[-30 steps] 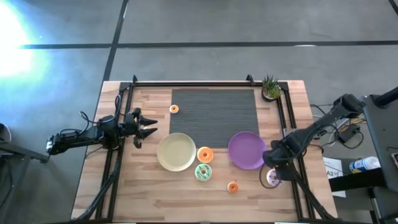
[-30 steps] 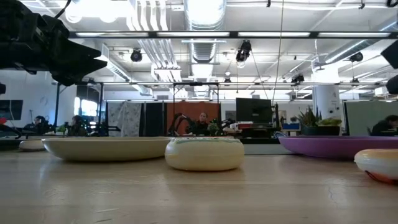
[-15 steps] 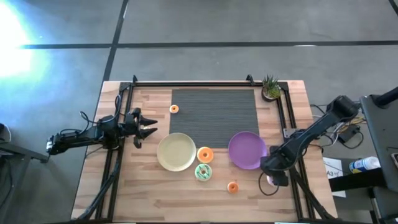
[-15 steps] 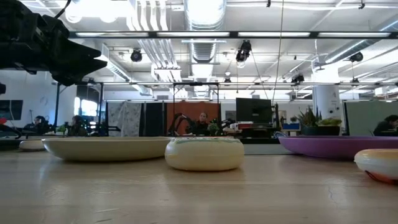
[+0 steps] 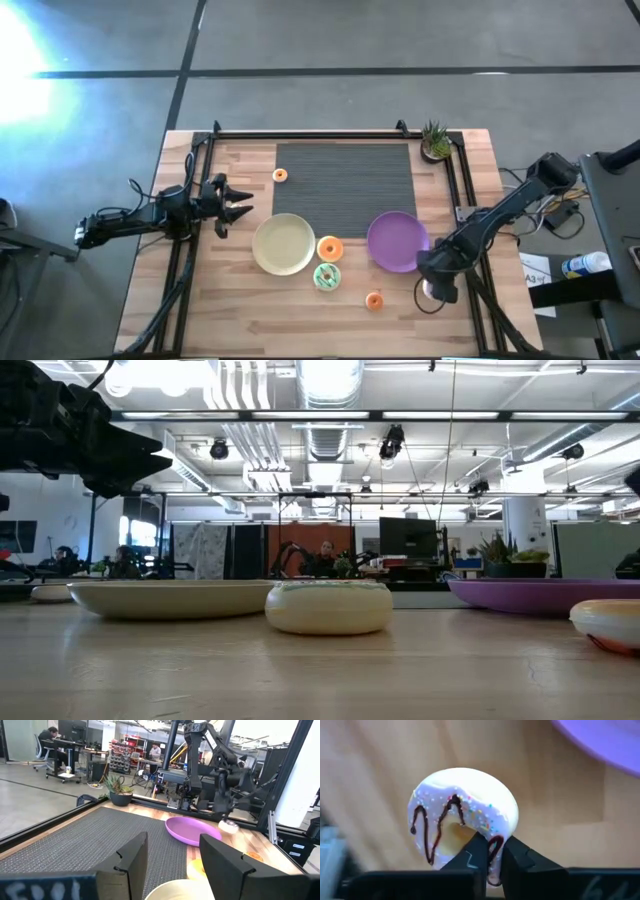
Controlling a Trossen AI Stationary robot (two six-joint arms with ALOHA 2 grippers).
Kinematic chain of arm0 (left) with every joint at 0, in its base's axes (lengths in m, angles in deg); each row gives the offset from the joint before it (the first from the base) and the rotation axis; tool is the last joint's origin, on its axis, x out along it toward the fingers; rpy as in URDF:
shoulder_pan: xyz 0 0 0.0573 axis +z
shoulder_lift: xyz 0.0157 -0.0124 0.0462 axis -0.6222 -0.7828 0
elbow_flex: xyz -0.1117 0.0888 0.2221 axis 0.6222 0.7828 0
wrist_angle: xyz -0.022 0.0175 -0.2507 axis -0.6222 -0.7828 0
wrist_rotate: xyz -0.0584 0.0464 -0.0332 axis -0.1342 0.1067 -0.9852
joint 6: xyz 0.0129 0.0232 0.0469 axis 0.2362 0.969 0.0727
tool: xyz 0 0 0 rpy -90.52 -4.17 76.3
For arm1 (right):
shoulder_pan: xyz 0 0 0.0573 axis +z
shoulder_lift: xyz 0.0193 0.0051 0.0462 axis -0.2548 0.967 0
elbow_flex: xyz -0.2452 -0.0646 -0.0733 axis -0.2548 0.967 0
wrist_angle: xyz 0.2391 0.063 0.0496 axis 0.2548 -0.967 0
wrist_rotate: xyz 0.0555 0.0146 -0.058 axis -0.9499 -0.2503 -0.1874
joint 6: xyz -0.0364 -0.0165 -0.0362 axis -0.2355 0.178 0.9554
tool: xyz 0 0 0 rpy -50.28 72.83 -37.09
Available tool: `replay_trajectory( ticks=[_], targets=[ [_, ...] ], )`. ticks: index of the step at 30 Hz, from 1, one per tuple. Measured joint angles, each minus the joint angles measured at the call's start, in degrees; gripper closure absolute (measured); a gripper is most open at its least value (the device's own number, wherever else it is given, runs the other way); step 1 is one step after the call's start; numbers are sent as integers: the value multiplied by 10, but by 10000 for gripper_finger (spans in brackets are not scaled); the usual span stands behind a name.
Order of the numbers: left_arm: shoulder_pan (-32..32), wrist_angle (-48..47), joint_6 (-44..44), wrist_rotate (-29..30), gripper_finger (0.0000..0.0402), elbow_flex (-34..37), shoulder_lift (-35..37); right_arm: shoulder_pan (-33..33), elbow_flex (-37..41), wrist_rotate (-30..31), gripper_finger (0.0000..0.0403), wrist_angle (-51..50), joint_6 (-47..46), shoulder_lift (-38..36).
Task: Pick & Place donuts
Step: Put the big purple donut on the purple plate
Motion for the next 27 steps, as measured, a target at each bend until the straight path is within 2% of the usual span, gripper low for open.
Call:
replay_trajectory(
  ticks=[3,5,10,12,16,23,27],
  targets=[
    [0,0,0,0,248,0,0,-12,-20,32,384,-5,-14,-27],
    [0,0,0,0,248,0,0,-34,-37,77,384,-4,-20,-52],
    [0,0,0,0,248,0,0,-139,-44,204,383,-11,-42,-100],
    [0,0,0,0,248,0,0,-190,-37,196,378,-10,-33,-104],
    [0,0,0,0,248,0,0,-251,-25,118,345,-15,40,-80],
    [0,0,0,0,248,0,0,-276,-16,117,266,-24,63,-24],
    [0,0,0,0,248,0,0,-274,-27,116,226,-76,84,-12]
  ],
)
